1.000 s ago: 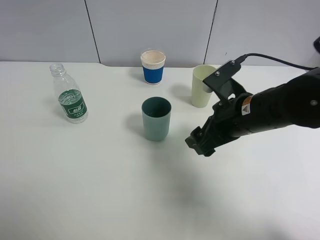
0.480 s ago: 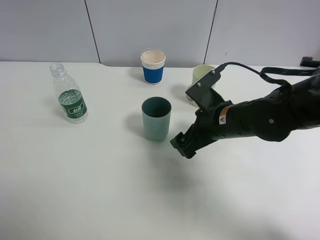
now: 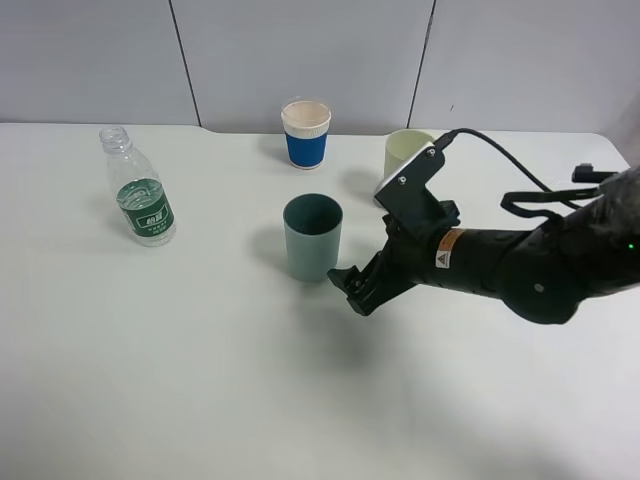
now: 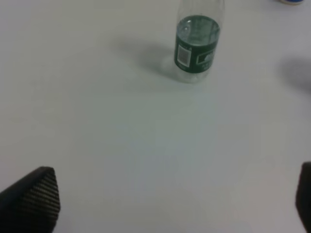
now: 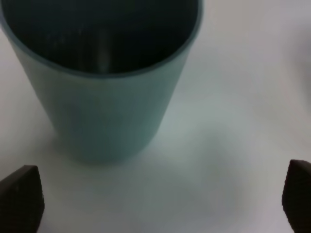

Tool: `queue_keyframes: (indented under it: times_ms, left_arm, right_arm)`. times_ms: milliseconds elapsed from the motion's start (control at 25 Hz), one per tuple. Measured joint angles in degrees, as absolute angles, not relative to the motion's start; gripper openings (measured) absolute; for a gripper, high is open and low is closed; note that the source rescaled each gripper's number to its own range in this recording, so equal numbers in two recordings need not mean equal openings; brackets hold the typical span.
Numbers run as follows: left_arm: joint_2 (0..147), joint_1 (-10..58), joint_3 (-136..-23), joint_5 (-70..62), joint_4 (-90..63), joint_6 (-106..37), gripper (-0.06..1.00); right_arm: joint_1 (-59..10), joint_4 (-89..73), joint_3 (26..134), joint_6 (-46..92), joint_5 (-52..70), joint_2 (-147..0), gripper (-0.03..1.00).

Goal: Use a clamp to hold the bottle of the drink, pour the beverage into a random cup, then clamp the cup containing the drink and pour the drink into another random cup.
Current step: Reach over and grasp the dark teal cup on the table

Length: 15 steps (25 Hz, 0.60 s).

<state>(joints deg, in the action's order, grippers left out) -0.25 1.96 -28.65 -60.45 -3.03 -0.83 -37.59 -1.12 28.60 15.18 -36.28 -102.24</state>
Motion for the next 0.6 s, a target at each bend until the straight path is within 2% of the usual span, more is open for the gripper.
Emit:
queue_keyframes:
  times_ms: [600]
  left_arm:
    - [-0.2,2.0,-28.7,-60.5,-3.0,-0.8,0.96]
  right_arm:
    - [-37.6,1.0,27.4,15.2,-56.8,-112.9,1.0]
